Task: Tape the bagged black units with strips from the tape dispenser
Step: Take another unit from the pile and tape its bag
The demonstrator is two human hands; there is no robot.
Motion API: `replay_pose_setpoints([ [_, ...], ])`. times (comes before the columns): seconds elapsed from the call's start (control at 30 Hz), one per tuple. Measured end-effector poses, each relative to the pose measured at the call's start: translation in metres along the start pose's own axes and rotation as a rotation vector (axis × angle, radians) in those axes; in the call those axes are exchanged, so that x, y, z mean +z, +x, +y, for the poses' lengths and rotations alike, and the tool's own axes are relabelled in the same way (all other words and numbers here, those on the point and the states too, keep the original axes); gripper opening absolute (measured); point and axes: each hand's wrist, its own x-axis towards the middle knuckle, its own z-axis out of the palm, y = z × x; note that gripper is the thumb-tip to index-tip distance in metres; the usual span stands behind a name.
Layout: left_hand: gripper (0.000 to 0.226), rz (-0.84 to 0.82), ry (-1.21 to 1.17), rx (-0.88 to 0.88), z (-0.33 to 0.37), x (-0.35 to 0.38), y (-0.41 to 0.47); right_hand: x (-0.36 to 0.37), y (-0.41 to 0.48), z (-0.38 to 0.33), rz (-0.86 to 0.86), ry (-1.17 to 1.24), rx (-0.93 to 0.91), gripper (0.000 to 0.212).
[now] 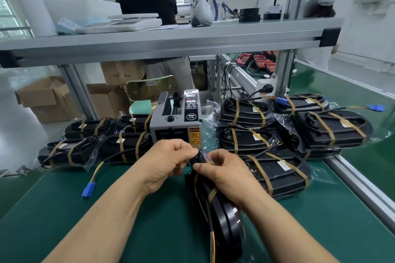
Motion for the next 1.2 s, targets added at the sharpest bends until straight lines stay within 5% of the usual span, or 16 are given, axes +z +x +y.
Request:
replay_pose_setpoints([
  [1.2,0.024,0.124,0.034,0.032,-0.006,0.012,0.010,0.001,-0.001,-0.004,0.020,-0.022,0.007,0.031],
])
